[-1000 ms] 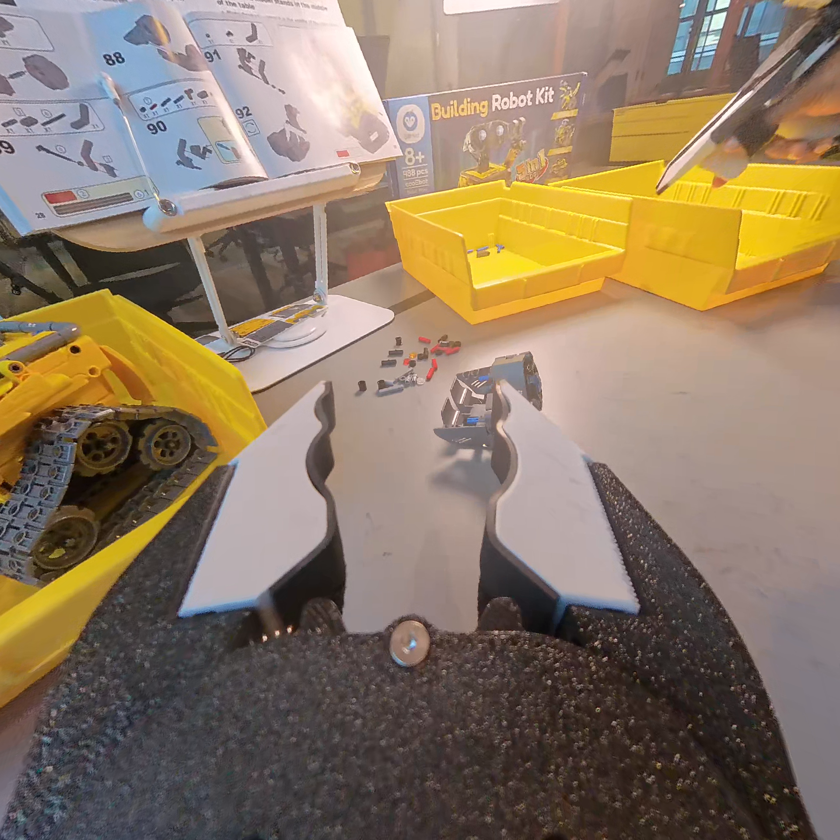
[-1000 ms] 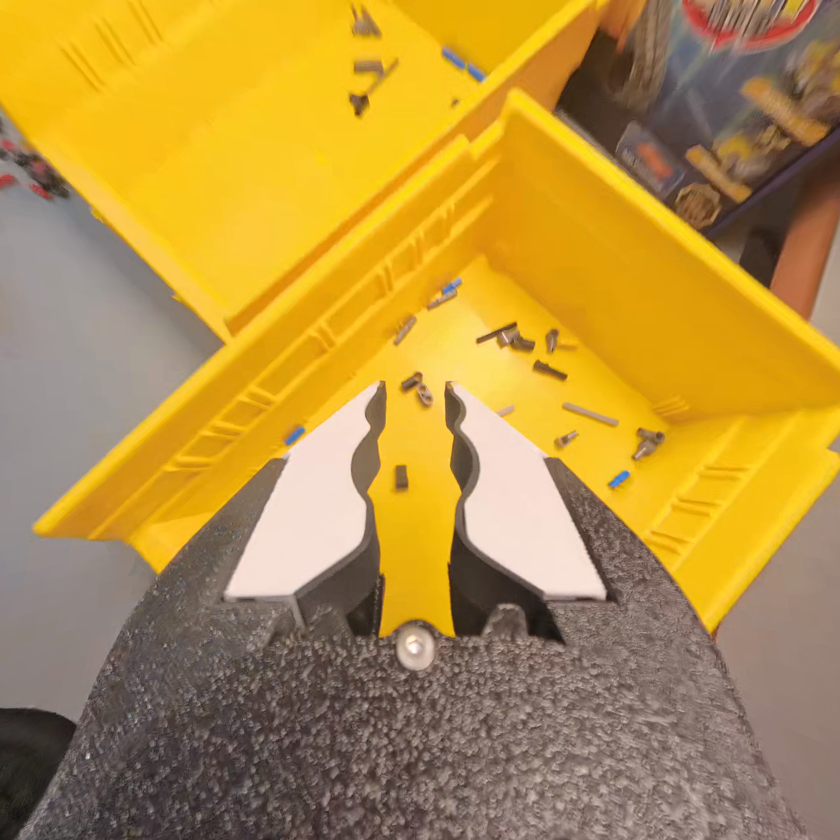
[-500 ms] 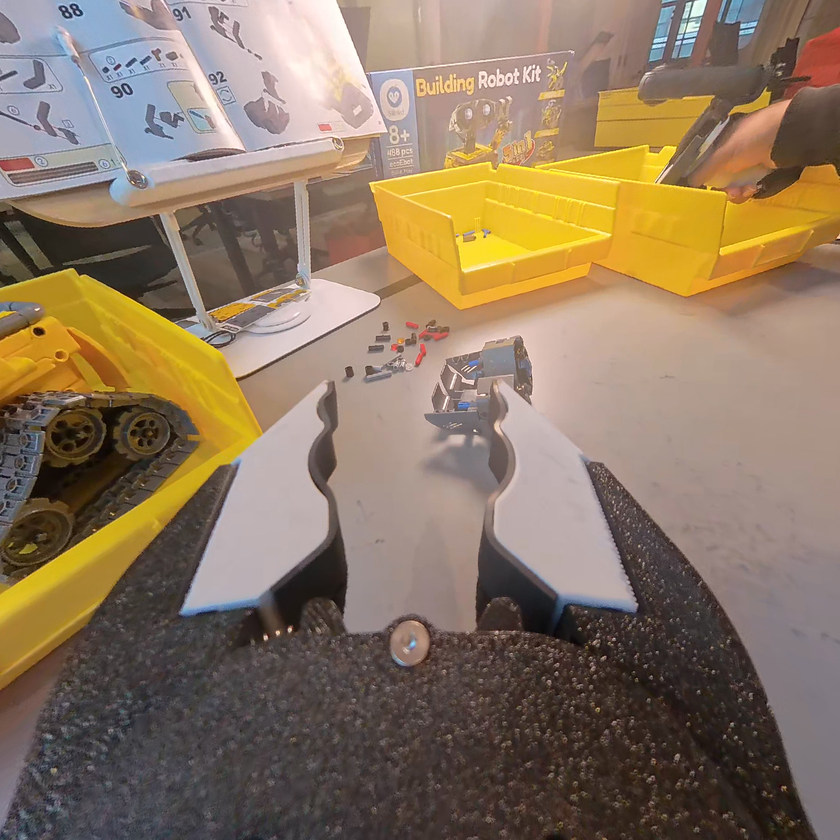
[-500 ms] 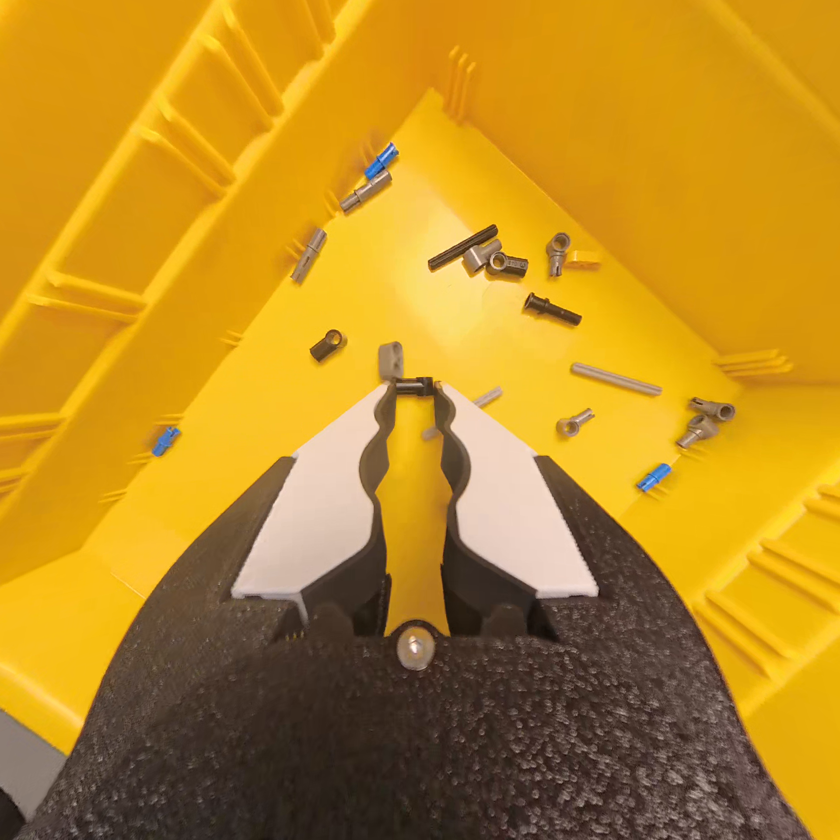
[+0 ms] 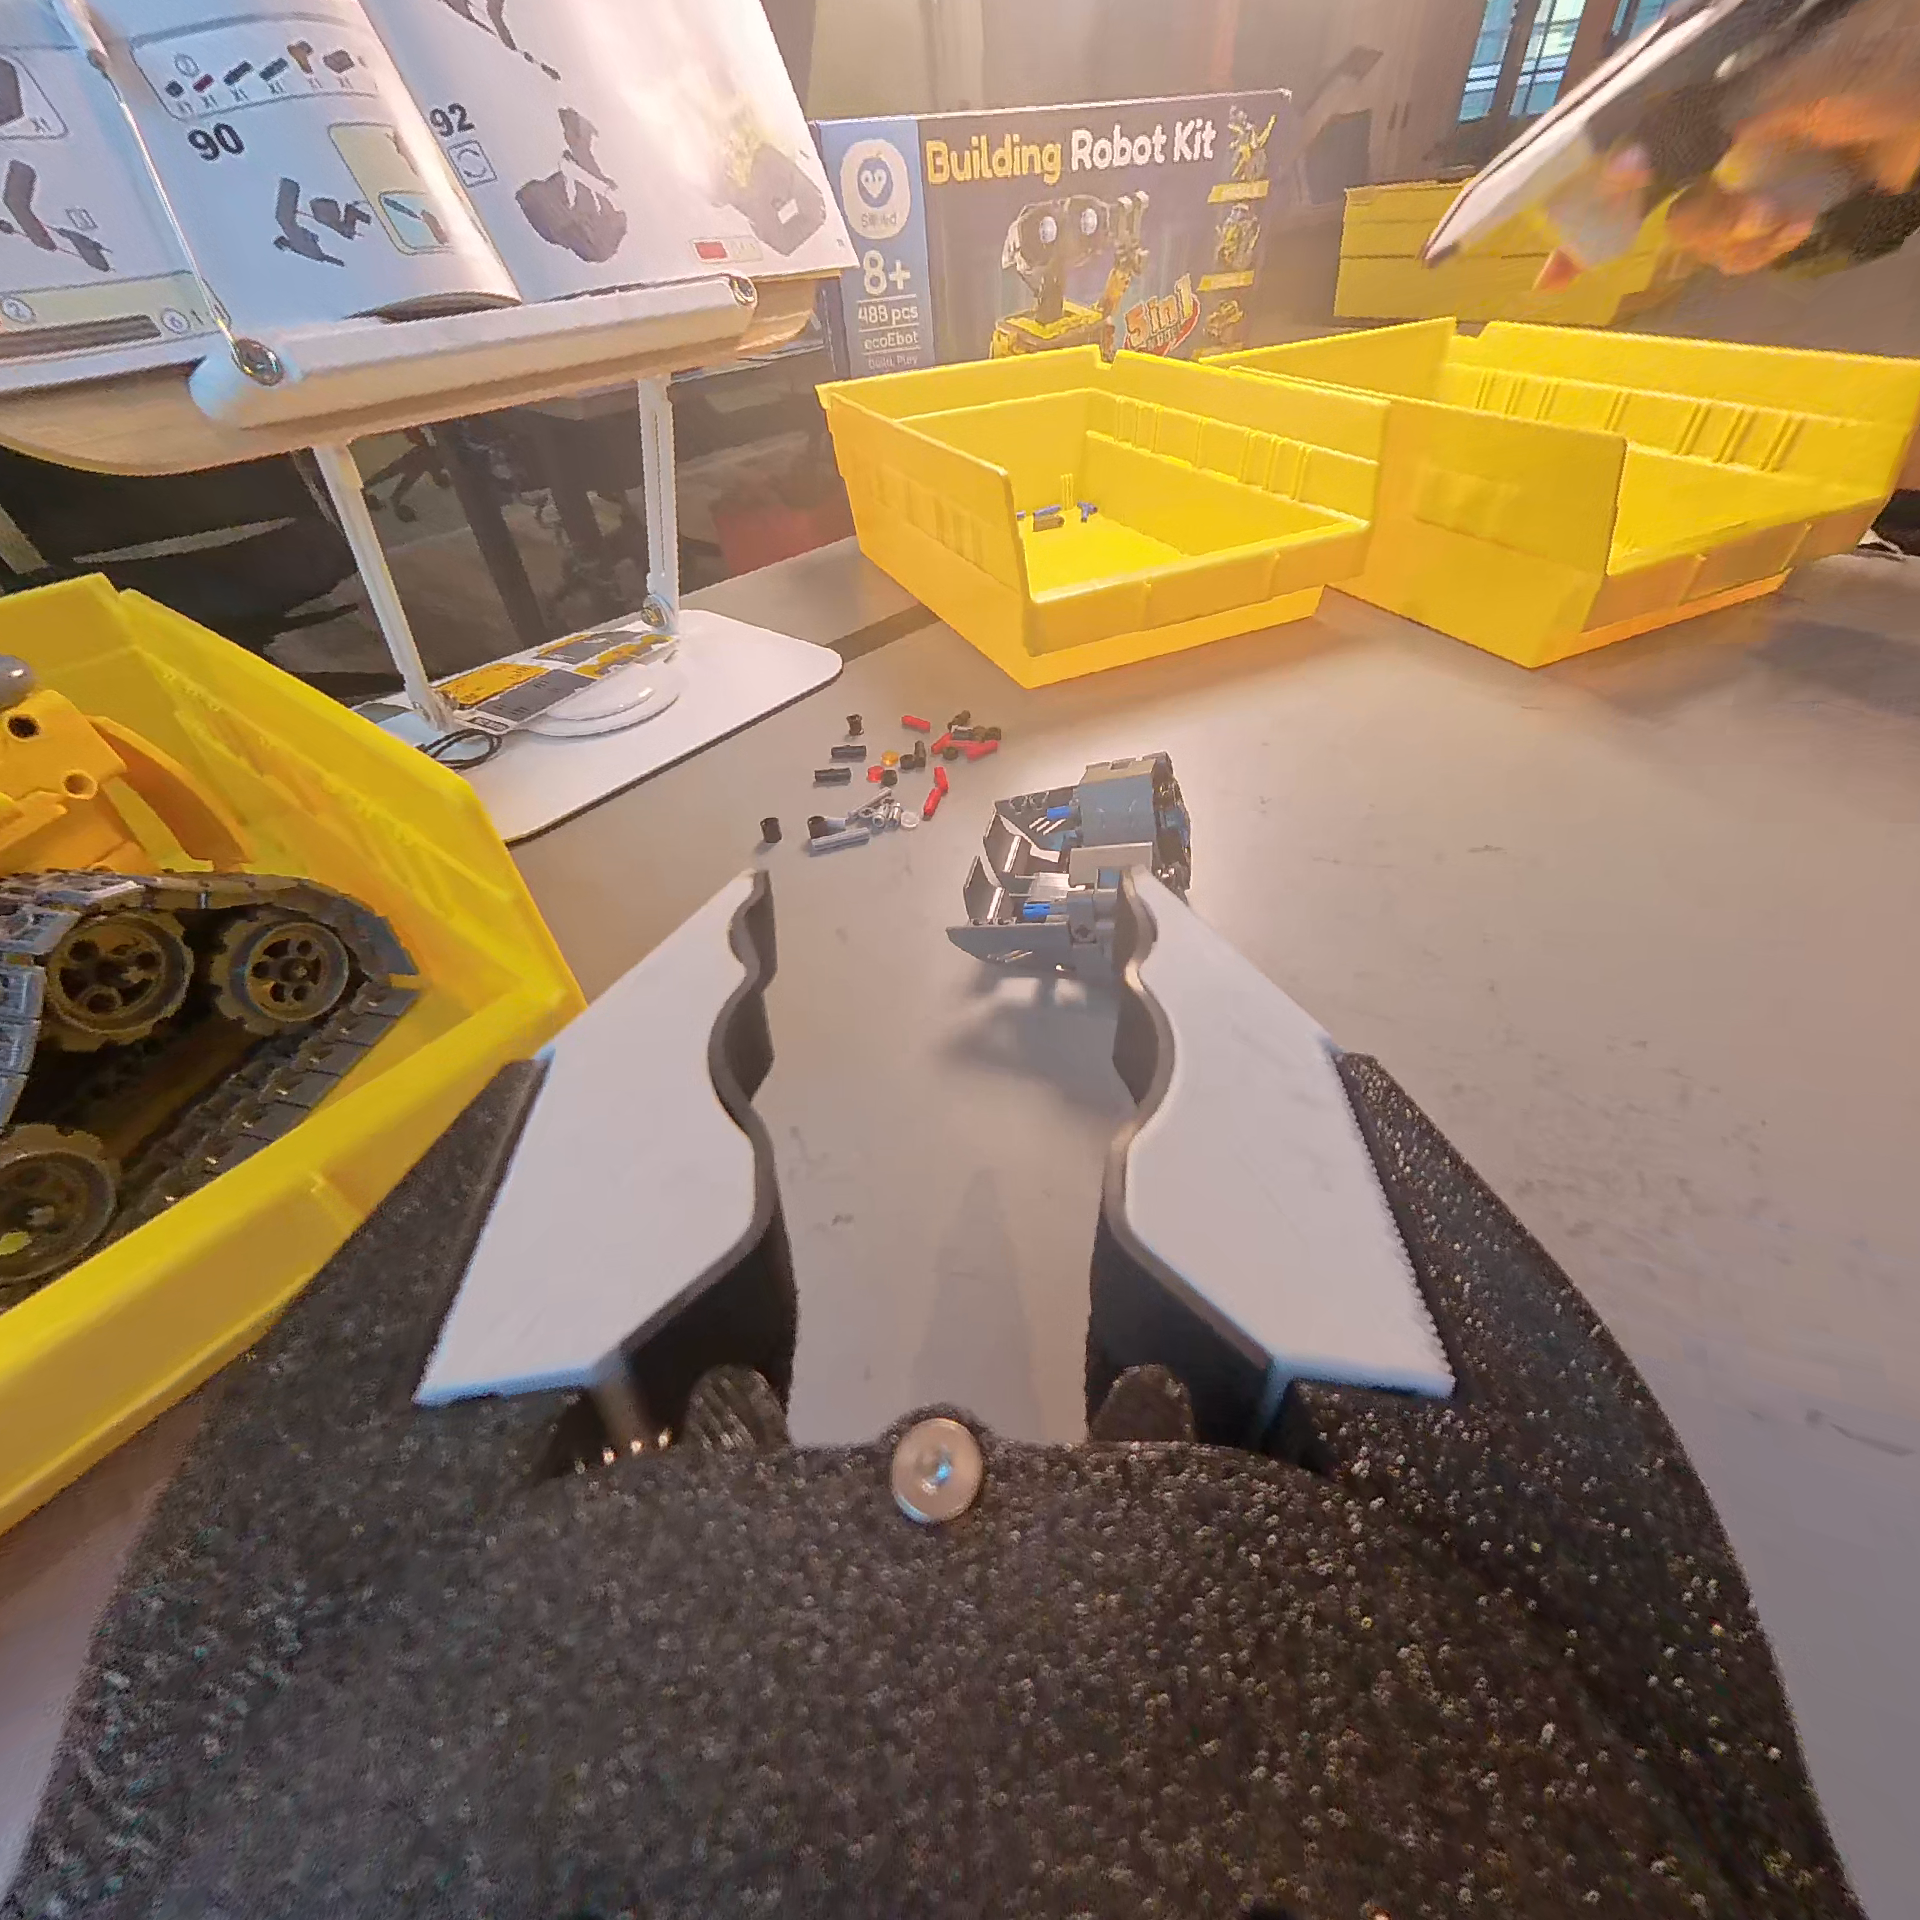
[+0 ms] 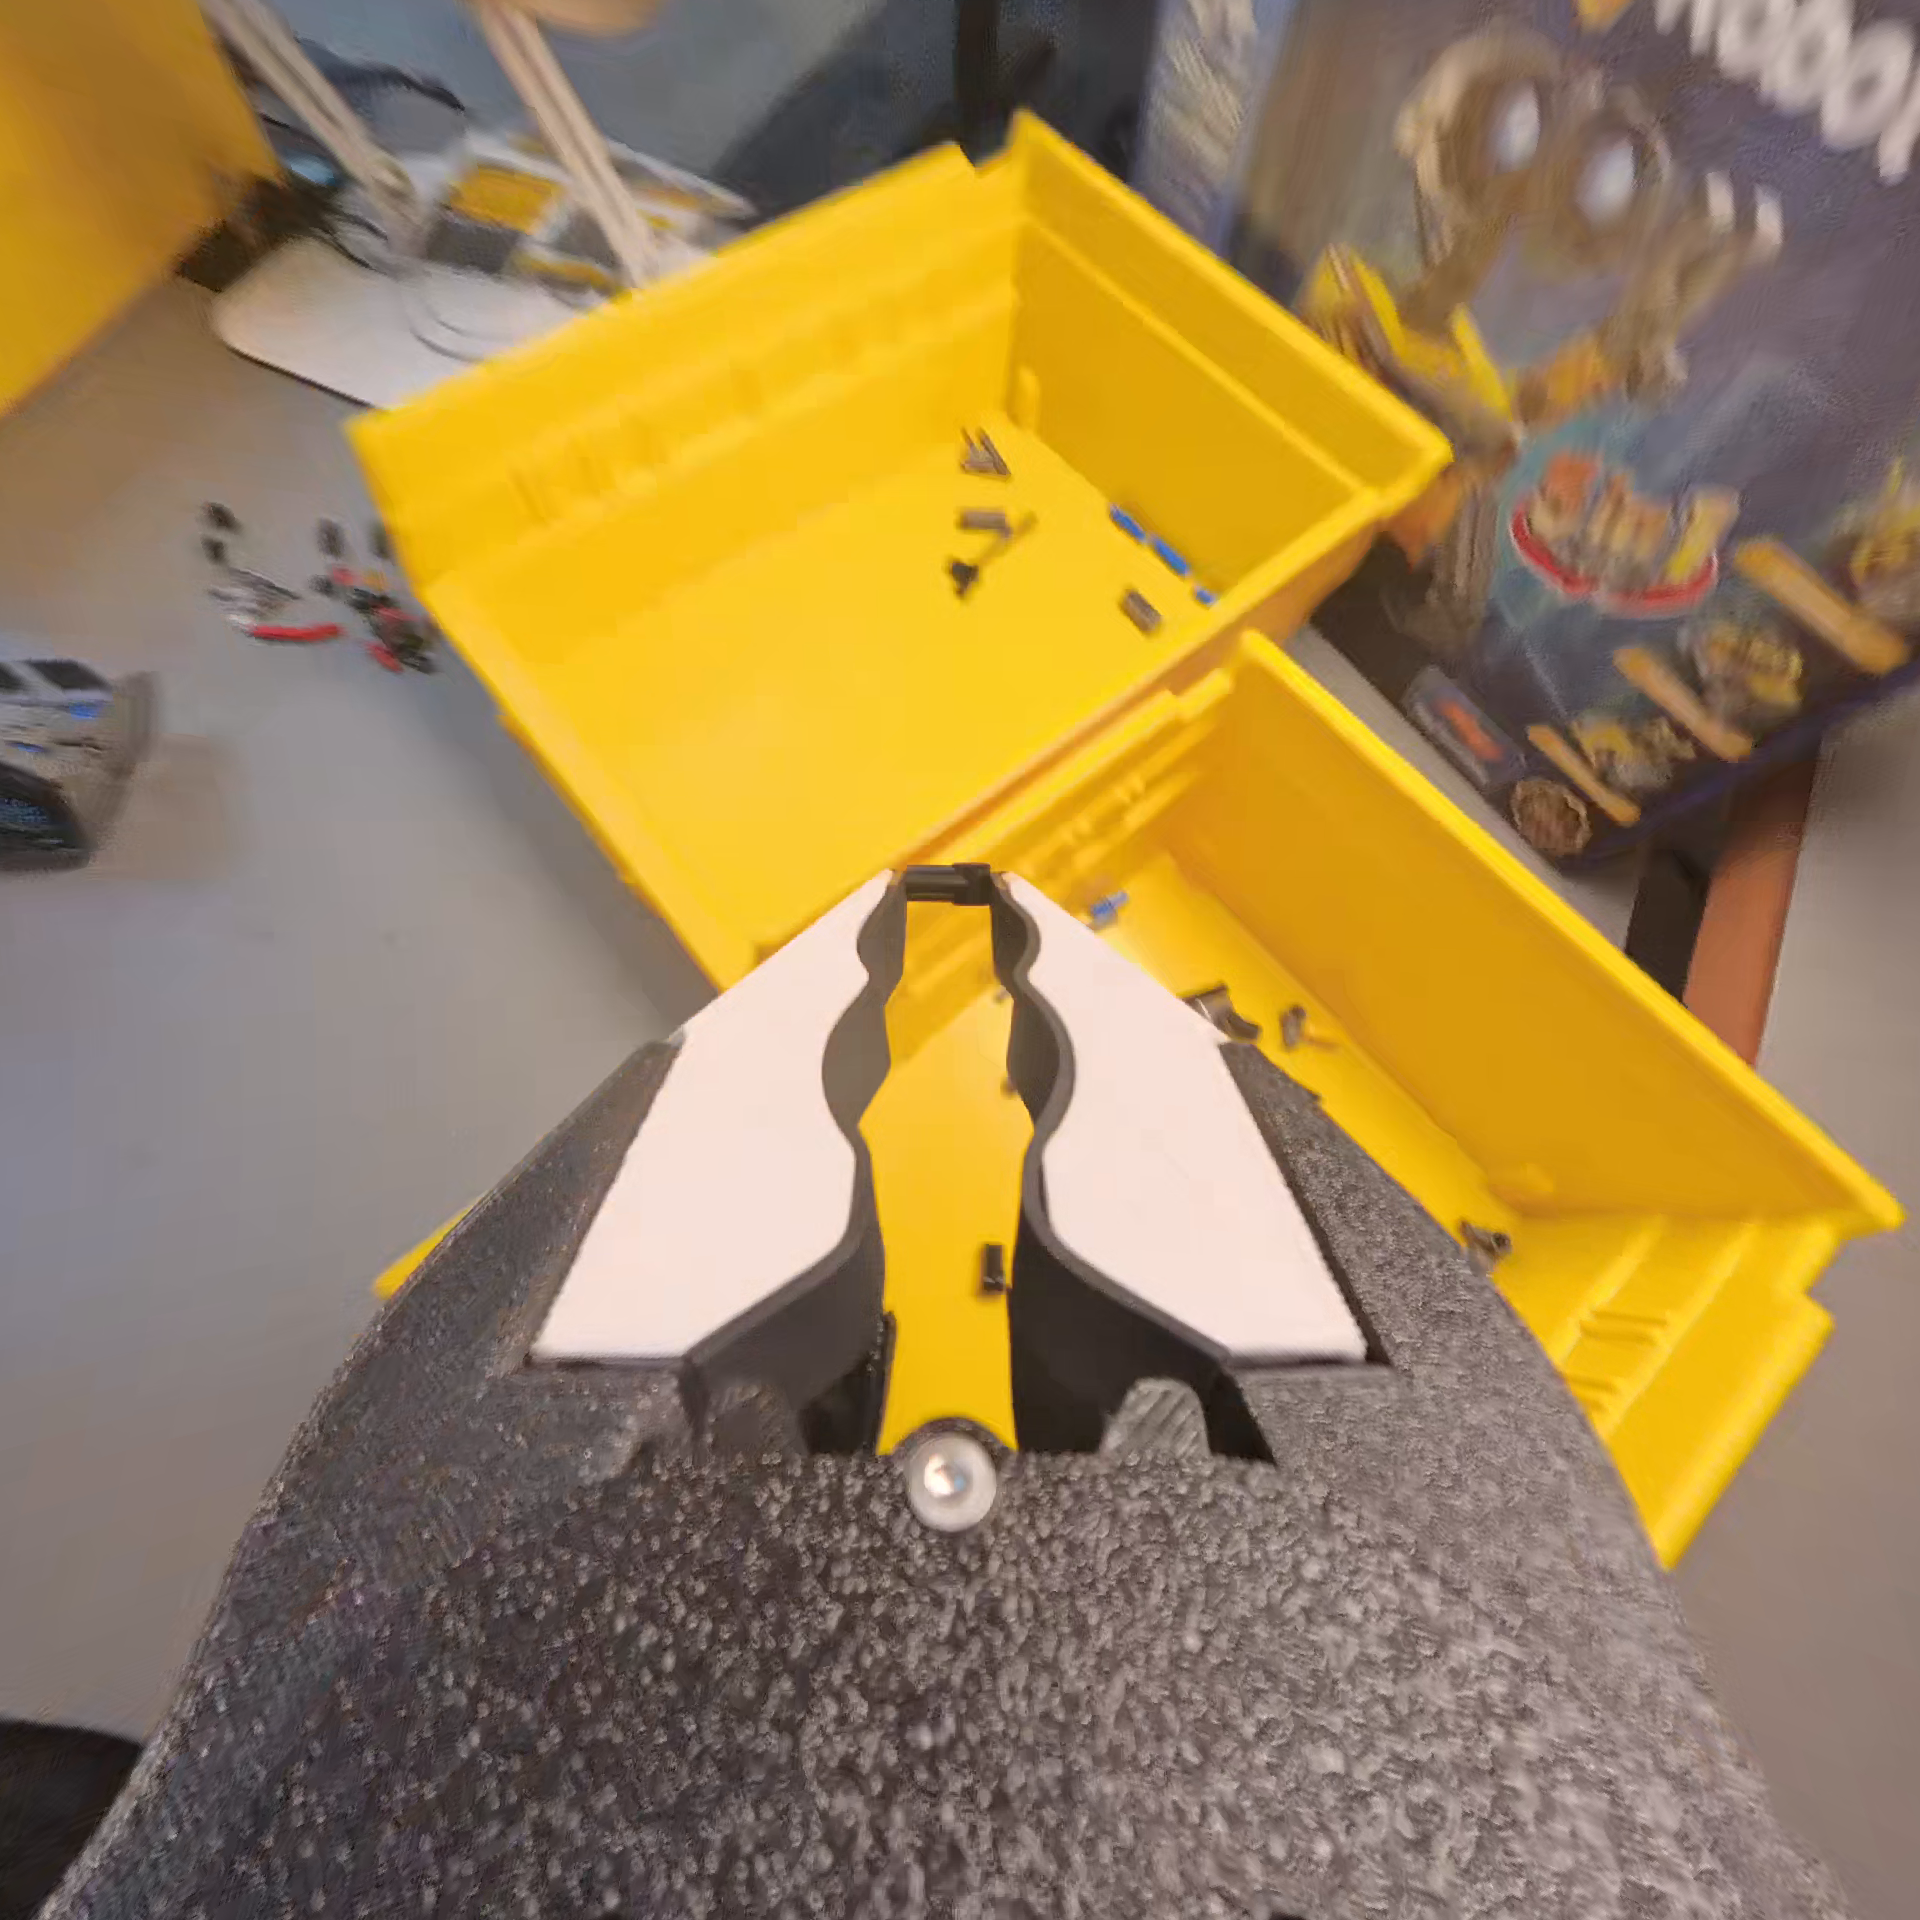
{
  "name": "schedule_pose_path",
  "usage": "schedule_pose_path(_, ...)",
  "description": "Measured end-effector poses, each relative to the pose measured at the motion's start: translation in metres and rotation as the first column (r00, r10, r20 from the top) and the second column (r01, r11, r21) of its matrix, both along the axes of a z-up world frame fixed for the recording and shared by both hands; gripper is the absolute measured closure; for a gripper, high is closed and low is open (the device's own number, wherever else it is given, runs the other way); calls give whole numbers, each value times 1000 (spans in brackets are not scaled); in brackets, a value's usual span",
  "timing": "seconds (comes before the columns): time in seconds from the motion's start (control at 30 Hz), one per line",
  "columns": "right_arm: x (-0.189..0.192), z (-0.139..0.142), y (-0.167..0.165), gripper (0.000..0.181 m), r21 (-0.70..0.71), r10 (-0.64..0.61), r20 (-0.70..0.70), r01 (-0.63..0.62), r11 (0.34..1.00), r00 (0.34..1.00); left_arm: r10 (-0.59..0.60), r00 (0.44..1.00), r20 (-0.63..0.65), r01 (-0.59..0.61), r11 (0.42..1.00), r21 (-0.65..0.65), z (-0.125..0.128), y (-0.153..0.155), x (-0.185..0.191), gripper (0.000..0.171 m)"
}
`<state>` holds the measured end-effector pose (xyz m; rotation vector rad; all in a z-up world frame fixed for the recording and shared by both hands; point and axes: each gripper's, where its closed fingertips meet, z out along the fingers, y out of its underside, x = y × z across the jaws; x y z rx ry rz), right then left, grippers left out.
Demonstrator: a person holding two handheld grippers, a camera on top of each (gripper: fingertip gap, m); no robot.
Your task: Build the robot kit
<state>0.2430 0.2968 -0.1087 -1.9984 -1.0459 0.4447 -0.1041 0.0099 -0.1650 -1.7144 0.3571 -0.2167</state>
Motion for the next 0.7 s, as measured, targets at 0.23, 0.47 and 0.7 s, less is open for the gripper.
schedule_pose_path(0.23, -131, 14, -160, 167, 66, 434, 9, -434, 899, 901, -3, 1000, 4, 3, 1000, -18, -1, -2, -2, 105)
schedule_pose_path(0.47, -225, -94, -262, 167, -61, 676, 30, -674, 737, 736, -7, 1000, 7, 7, 1000, -27, -2, -4, -2, 105)
schedule_pose_path(0.7, -255, -138, -285, 167, -108, 733, 96, -725, 680, 673, -23, 1000, 6, 23, 999, -42, -5, -4, 2, 105)
